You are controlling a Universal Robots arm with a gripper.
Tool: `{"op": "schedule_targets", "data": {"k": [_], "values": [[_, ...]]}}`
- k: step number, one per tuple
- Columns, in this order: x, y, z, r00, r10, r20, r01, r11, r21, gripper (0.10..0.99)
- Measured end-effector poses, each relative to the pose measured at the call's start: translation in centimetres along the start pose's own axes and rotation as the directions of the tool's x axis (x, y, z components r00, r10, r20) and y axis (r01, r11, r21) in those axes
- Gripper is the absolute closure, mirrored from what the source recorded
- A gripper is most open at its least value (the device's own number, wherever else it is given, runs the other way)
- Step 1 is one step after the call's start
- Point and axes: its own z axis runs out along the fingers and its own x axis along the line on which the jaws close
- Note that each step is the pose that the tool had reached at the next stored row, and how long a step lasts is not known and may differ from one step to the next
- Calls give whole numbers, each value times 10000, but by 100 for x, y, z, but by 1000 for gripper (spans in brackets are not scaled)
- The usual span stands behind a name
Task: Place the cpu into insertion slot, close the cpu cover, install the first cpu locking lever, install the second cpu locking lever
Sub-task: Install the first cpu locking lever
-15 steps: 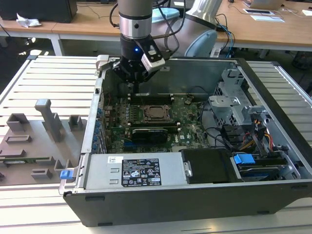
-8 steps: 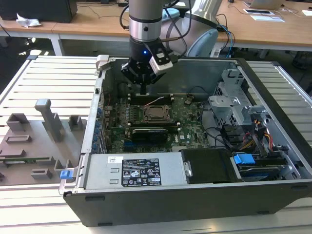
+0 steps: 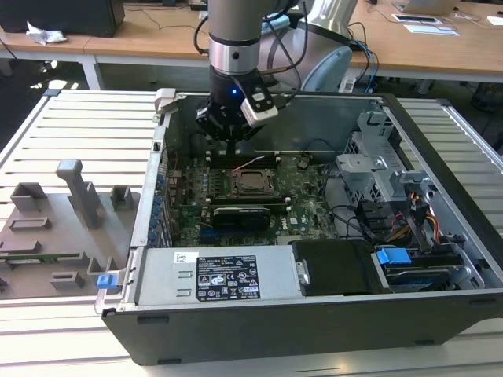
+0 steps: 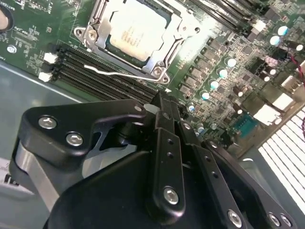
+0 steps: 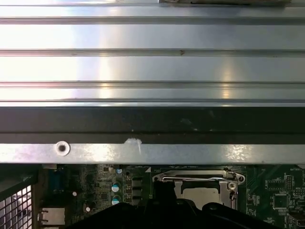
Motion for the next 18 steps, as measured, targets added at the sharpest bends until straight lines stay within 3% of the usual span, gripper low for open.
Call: {"op": "schedule_targets", "data": {"k": [6,10,12,18], "values": [[-19,0,131,10000,1,0,-1,10000,0,980],[-134,11,246,10000,1,-6,-1,10000,2,980],[-176,26,261,10000,-11,-5,11,10000,2,980],[-193,33,264,9999,-102,-6,102,9999,-36,980]]}}
